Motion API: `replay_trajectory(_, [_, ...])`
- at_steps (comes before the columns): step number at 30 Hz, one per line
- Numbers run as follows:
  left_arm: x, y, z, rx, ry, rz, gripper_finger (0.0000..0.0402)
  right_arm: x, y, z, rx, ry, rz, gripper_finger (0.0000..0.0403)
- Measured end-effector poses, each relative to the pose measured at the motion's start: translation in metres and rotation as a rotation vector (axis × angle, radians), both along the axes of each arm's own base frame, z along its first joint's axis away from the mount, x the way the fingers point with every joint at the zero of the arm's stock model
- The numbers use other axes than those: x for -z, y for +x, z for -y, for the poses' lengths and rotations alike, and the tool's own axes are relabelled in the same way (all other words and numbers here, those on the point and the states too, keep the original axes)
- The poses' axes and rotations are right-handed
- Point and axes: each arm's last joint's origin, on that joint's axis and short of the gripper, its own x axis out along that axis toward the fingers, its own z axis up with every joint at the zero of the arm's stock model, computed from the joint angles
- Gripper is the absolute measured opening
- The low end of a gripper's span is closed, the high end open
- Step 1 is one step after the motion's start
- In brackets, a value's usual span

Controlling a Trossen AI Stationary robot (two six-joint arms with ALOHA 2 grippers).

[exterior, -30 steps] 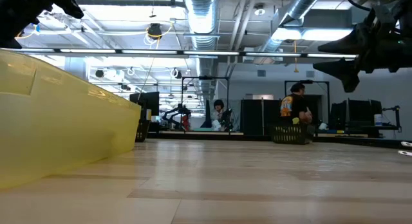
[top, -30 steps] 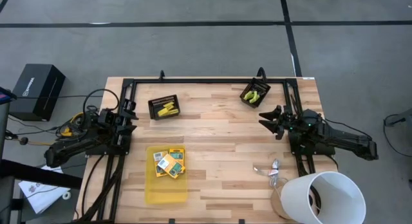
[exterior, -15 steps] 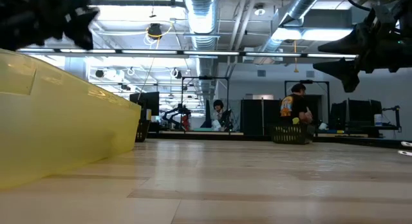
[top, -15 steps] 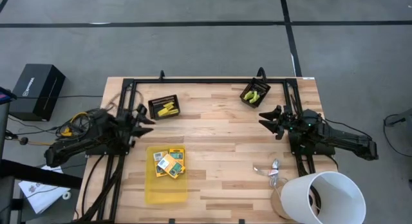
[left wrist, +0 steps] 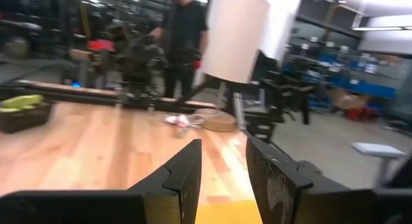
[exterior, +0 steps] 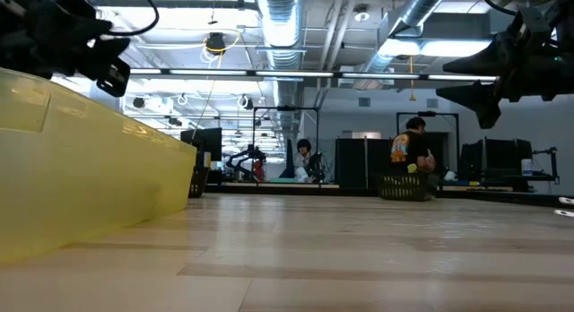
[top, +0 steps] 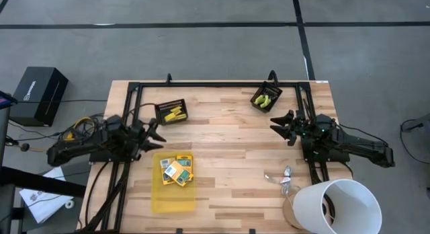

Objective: Pick & Place School Supplies
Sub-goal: Return to Home Position

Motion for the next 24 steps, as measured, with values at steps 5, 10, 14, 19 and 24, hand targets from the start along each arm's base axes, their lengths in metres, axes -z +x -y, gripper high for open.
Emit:
replay_trajectory(5, [0.000, 0.000, 0.006, 0.061, 0.000, -0.001, 0.0118, 0.000, 0.000, 0.000, 0.000, 0.000, 0.000, 0.0221])
replay_trajectory(10, [0.000, 0.001, 0.007, 0.074, -0.001, -0.003, 0.0118, 0.000, 0.000, 0.000, 0.000, 0.000, 0.000, 0.0221])
replay_trajectory(14, [0.000, 0.001, 0.009, 0.098, -0.001, -0.004, 0.0118, 0.000, 0.000, 0.000, 0.000, 0.000, 0.000, 0.0221])
replay_trajectory(19, [0.001, 0.000, 0.020, 0.217, -0.001, -0.007, 0.0118, 0.000, 0.000, 0.000, 0.000, 0.000, 0.000, 0.0221])
replay_trajectory(24, [0.001, -0.001, 0.029, 0.313, -0.001, -0.008, 0.0118, 0.000, 0.000, 0.000, 0.000, 0.000, 0.000, 0.0221])
